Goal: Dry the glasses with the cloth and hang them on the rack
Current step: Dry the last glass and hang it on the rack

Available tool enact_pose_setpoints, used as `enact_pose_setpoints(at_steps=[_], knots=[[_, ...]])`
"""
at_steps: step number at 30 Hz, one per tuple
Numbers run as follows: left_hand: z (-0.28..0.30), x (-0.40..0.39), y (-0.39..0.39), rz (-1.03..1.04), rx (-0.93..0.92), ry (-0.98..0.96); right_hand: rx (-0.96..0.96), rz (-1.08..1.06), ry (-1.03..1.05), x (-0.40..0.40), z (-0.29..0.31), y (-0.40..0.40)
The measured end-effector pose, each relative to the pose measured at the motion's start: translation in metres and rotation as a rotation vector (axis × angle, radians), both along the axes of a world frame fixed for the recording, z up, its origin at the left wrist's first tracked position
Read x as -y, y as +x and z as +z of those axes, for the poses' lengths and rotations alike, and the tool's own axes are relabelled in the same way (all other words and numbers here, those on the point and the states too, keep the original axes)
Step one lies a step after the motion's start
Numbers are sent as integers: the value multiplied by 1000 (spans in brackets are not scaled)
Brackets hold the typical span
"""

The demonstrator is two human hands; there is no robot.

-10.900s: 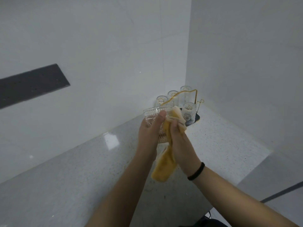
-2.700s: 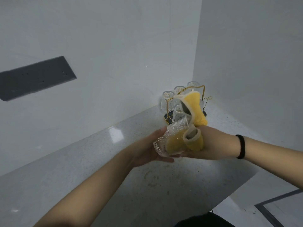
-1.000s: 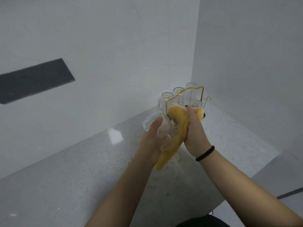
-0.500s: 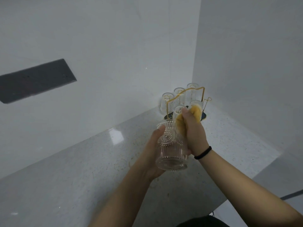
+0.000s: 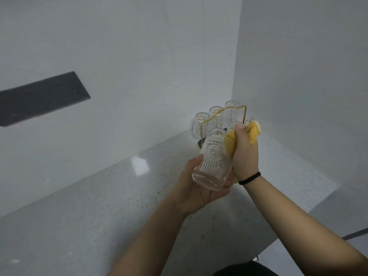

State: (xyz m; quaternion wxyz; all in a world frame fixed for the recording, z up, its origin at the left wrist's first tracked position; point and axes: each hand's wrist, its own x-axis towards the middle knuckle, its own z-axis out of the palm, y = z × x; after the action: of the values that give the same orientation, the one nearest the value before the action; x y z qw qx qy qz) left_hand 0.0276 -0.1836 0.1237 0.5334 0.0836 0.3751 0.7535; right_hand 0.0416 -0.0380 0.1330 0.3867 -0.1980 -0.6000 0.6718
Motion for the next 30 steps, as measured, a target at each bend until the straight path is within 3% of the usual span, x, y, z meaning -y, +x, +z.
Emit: enact_pose_setpoints(at_steps=[2,5,6,8,10,11,12,14,17,19,21,24,25,27,28,30], knots=[[-3,-8,4,144,-198,-181,124,-107,102,-4,-2,-4],[-17,-15,5,367,-639,-360,221,-207,138,-5,-5,-9],[-19,-14,3,383,-667,-357,194,-200,139,-3,-6,-8],[-11,-11,1,301,-364,-132,37,-144,151,0,-5,-4],[-4,-5,0,133,202,122,-121,-84,139,0,-2,2],[-6,-4,3,84,307,147,-158,-67,137,0,0,3],[-6,-6,3,61,301,127,-160,-66,139,0,1,3],[-7,-14,4,133,0,-54,-82,-120,172,-4,3,-2],[-11,-18,2,375,-646,-284,60,-210,193,-7,5,-11],[-13,-23,-1,421,-733,-315,97,-224,178,-12,4,-12],[-8,-18,-4,368,-481,-235,20,-170,202,-9,2,-7],[-3,-15,-3,144,131,7,-153,-78,157,-11,3,0],[-3,-16,-2,93,194,22,-173,-70,150,-12,4,0],[-3,-20,1,108,70,-76,-137,-114,159,-15,5,-2],[-5,-23,2,173,-103,-151,-92,-152,171,-17,6,-3],[-12,-26,1,330,-636,-320,-6,-207,199,-20,6,-6]])
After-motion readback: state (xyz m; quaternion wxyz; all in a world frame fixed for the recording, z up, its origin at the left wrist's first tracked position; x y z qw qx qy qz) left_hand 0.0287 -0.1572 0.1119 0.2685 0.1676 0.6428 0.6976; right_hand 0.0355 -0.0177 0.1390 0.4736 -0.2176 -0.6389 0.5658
